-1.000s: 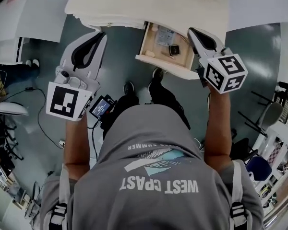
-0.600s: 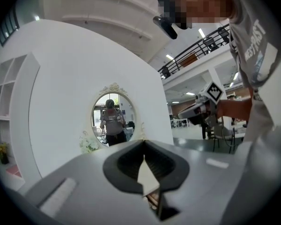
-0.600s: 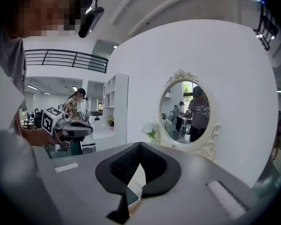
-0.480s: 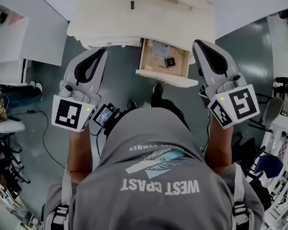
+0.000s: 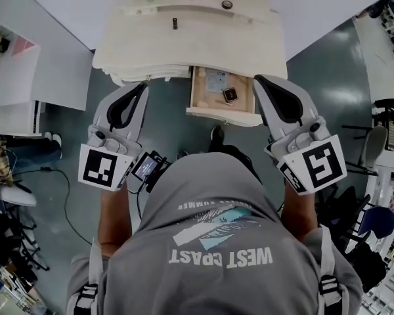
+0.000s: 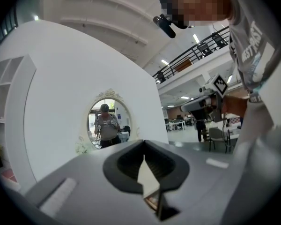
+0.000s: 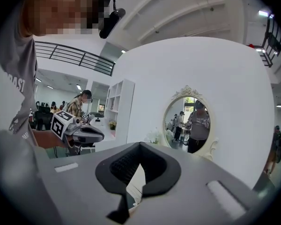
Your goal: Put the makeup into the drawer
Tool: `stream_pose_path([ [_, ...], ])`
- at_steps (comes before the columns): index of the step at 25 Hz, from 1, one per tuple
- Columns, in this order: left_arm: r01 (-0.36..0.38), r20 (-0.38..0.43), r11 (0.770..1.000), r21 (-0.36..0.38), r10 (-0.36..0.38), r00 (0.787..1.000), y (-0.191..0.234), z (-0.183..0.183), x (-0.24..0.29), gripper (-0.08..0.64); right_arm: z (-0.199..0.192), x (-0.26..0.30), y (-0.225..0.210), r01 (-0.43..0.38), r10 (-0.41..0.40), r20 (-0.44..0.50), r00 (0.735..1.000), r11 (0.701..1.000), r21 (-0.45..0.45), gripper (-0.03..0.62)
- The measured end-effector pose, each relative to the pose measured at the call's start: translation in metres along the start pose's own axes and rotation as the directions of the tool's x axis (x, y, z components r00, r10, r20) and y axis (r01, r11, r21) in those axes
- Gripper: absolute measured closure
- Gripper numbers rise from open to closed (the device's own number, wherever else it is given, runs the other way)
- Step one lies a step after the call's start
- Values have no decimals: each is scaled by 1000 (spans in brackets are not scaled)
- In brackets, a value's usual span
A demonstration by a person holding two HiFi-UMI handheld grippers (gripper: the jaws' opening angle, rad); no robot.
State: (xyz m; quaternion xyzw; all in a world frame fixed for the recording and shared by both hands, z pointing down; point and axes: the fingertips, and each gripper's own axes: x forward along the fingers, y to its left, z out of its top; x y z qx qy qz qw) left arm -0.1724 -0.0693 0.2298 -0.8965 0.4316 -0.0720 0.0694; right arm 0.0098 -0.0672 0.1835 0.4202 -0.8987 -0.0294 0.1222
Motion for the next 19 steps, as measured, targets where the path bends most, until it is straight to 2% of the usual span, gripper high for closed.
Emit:
stream_pose_path([
  [2, 5, -22, 1000, -8, -5, 1000, -1, -4, -2, 558, 0, 0, 1, 3, -3, -3, 1000, 1000, 5, 594],
  [9, 5, 20, 1000, -1, -5, 1000, -1, 2, -5, 558, -2, -1, 4, 8, -8, -11, 1000, 1000, 11, 594],
  [19, 9, -27, 1000, -18, -9, 1000, -7, -7, -14, 558, -5, -5, 10, 6, -6, -23, 1000, 1000, 7, 594],
])
